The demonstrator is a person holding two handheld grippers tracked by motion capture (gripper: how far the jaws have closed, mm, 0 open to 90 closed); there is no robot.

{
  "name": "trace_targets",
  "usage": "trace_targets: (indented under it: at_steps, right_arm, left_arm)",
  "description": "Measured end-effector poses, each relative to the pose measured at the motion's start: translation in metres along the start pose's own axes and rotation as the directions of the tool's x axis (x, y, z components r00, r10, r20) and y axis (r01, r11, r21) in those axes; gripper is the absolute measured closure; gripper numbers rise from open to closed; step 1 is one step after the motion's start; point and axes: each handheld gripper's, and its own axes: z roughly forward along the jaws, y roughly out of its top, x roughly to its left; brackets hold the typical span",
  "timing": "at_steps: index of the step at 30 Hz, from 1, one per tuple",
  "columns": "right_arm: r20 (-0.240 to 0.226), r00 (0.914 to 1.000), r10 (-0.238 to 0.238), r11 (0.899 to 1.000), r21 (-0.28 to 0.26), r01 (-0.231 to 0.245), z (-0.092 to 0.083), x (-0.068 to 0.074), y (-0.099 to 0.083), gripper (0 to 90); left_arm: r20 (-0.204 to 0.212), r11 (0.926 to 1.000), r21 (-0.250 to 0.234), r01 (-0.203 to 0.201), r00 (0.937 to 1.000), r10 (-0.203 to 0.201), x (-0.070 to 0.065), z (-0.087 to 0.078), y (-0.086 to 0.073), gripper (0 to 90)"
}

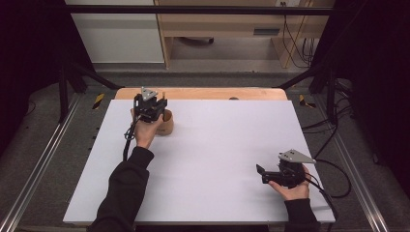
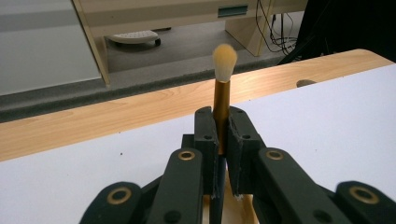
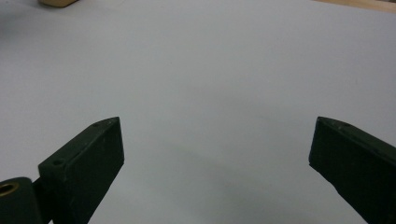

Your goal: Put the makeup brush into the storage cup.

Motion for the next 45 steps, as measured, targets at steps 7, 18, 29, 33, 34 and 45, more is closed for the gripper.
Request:
trace_targets:
  at_steps: [7,18,29,33,34,45]
  right_arm:
    - [0.001,1.0000,-0.001,1.000,-0.001,0.001,0.000,0.000,0.000,3.8]
    - [0.003,1.0000,-0.002,1.000,-0.003,0.002,0.000,0.000,0.000,3.7]
    - [0.002,1.0000,-0.005,1.000,-0.005,0.005,0.000,0.000,0.000,3.7]
    - [0.003,1.0000,-0.007,1.000,-0.006,0.007,-0.001,-0.001,0.000,3.6]
    - [0.002,1.0000,-0.004,1.000,-0.007,0.004,-0.001,-0.001,0.001,3.6]
    - [0.007,1.0000,-0.001,1.000,-0.031,0.001,-0.006,-0.003,0.002,3.4]
  left_arm:
    - [-0.002,0.9999,0.016,-0.005,1.0000,0.005,0.000,0.001,-0.003,83.4]
    - [-0.010,0.9993,0.033,-0.015,0.9998,0.015,-0.002,0.006,-0.006,83.3]
    - [-0.008,0.9986,0.052,-0.015,0.9998,0.016,-0.002,0.007,-0.008,82.1]
    - [-0.004,0.9984,0.056,-0.011,0.9999,0.011,-0.001,0.006,-0.008,77.3]
    - [-0.003,0.9988,0.049,-0.005,1.0000,0.005,-0.001,0.005,-0.008,77.3]
    - [0.058,0.9999,0.007,-0.011,0.9982,0.011,-0.010,-0.024,-0.004,62.2]
